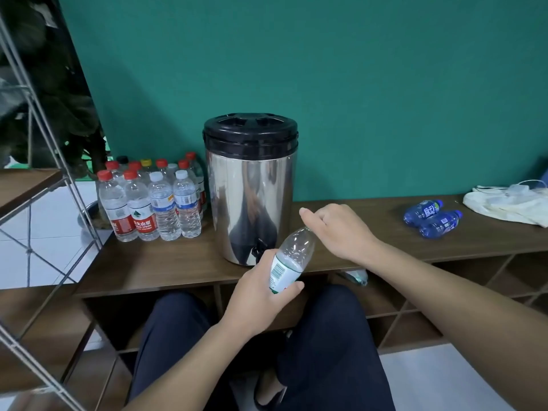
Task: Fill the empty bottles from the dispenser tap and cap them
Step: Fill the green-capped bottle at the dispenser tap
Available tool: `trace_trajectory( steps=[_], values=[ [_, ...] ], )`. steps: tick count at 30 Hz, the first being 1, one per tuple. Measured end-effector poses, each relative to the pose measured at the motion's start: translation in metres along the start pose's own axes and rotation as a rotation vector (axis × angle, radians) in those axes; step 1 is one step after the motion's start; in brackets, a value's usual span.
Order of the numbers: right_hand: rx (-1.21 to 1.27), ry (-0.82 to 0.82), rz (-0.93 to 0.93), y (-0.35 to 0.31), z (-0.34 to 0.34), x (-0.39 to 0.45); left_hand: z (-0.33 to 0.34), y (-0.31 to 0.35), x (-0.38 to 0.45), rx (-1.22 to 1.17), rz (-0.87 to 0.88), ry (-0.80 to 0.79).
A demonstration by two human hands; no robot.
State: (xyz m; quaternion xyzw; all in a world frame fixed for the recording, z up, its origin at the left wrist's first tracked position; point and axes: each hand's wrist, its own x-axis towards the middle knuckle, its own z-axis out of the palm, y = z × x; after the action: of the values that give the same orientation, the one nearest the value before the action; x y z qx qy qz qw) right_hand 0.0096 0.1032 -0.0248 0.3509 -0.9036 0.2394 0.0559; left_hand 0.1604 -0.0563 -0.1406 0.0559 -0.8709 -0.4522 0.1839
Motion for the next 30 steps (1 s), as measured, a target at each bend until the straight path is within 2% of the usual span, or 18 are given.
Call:
trace_trajectory(
  steps=[5,10,15,18,21,25,30],
  values=[
    [0.012,-0.133,-0.22,0.013,-0.005,-0.012,-0.001,-0.013,-0.006,-0.253,0.006,-0.199],
    [0.051,-0.262,-0.246,0.021,-0.005,-0.015,0.004,-0.035,-0.007,-0.402,-0.057,-0.274],
    [0.134,-0.297,-0.311,0.034,0.004,-0.017,0.009,-0.051,-0.012,-0.512,-0.133,-0.331],
    [0.208,-0.294,-0.267,0.046,0.019,-0.014,0.015,-0.066,-0.013,-0.495,-0.173,-0.303],
    [0.282,-0.212,-0.146,0.055,0.044,-0.008,0.023,-0.082,-0.014,-0.455,-0.222,-0.281],
    [0.149,-0.135,0.05,0.069,0.09,0.007,0.033,-0.105,-0.018,-0.413,-0.276,-0.254],
    [0.054,-0.141,0.142,0.083,0.139,0.023,0.036,-0.131,-0.025,-0.39,-0.306,-0.262]
  ],
)
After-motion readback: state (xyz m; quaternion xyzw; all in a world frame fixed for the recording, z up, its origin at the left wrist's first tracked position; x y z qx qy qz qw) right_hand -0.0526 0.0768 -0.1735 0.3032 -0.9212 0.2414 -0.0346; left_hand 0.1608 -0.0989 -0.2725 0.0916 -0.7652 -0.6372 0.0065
